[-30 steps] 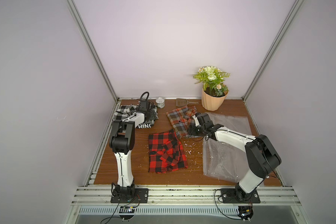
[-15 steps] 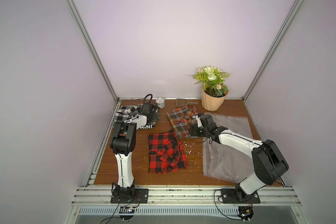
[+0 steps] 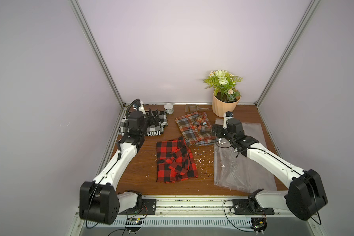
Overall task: Take the shirt out of the vacuum bag
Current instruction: Reset both arms
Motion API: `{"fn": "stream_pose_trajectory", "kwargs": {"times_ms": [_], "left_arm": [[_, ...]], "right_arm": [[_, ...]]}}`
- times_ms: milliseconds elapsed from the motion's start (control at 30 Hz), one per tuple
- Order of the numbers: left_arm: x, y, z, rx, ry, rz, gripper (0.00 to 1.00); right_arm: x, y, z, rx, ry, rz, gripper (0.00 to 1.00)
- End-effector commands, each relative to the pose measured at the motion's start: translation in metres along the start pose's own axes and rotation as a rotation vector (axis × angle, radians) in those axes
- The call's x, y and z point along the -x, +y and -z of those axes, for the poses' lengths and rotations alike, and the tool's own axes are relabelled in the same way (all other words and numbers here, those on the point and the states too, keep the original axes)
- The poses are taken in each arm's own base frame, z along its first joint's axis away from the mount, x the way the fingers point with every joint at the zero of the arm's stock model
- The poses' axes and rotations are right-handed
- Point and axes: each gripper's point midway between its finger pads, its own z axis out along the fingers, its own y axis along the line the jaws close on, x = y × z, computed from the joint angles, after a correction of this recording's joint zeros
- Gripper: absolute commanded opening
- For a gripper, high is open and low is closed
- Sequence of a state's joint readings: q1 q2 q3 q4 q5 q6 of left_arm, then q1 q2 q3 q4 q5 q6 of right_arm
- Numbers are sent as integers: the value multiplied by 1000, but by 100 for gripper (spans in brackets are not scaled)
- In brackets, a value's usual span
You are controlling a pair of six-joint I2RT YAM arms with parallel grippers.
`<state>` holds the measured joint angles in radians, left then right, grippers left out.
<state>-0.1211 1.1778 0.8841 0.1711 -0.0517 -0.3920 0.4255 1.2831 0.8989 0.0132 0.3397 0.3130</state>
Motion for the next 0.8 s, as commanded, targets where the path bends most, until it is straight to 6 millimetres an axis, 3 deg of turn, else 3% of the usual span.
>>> {"fn": "stream_pose_trajectory", "kwargs": {"times_ms": [0,100,200,267,367,467,567,667,767], "left_arm": [[-24,47,15,175,-31,-55,100],[-53,78,37,281,-63,-116,100],[-75,95,61,304,-186,-169,100],[-83,105,72,330,-255,-155,100],[-101,116,68,375,-247,-228,99],[-115,111,55,333,-192,-277,100],[-130,107,59,287,-210,-303,100],[-123,101,65,252,-290,-334,100],[-135,105,52,239,-276,-329,100]], "right_arm": [[19,-74,16,-233,-133,-21,99],[20,-119,35,-298,-283,-69,99],[8,-138,50,-341,-414,-9,99],[-5,-141,50,-356,-429,57,99],[-24,-144,40,-364,-400,90,99],[-41,-135,32,-291,-390,125,99],[-56,-127,34,-226,-431,150,99],[-65,-128,33,-215,-458,143,99],[-70,-125,27,-194,-481,138,99]]}}
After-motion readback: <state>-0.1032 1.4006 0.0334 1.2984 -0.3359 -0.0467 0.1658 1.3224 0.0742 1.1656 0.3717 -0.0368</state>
